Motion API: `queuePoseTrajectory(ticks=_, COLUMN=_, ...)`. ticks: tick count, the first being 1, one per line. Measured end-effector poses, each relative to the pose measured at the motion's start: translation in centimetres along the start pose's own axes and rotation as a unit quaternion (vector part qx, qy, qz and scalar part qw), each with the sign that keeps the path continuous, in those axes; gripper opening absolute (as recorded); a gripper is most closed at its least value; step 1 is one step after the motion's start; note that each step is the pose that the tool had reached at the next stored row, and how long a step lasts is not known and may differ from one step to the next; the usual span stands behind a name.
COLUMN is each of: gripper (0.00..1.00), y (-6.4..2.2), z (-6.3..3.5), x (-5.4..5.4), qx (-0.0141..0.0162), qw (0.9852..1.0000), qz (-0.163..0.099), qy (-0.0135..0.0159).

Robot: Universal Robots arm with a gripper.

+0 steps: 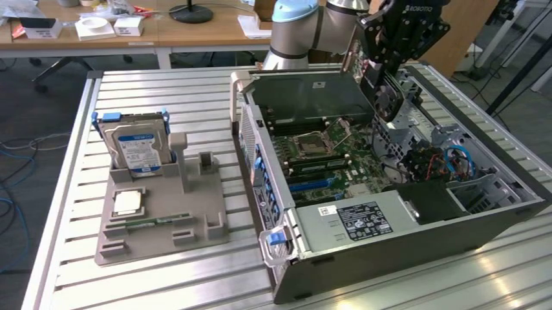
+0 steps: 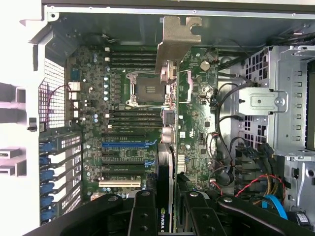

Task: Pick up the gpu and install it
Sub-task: 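Insert the gpu into the slot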

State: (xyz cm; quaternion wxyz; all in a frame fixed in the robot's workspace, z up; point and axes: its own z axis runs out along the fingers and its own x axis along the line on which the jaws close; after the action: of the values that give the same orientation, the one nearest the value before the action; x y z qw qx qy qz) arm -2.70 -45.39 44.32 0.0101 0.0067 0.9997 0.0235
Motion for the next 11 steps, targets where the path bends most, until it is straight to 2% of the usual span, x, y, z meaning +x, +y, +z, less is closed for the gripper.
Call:
queuePoseTrajectory(ticks=3, gripper=0.26, y=0.0, z=0.01, x=0.0, qx=-0.0004, qw=0.9999, qz=-0.016, qy=0.0007)
queuePoseTrajectory(ticks=6, gripper=0.26, y=0.0, z=0.01, x=0.0, qx=-0.0009, qw=0.9991, qz=-0.043, qy=0.002)
queuePoseTrajectory(ticks=11, gripper=0.26, y=0.0, z=0.01, x=0.0, qx=-0.0018, qw=0.9961, qz=-0.088, qy=0.0042)
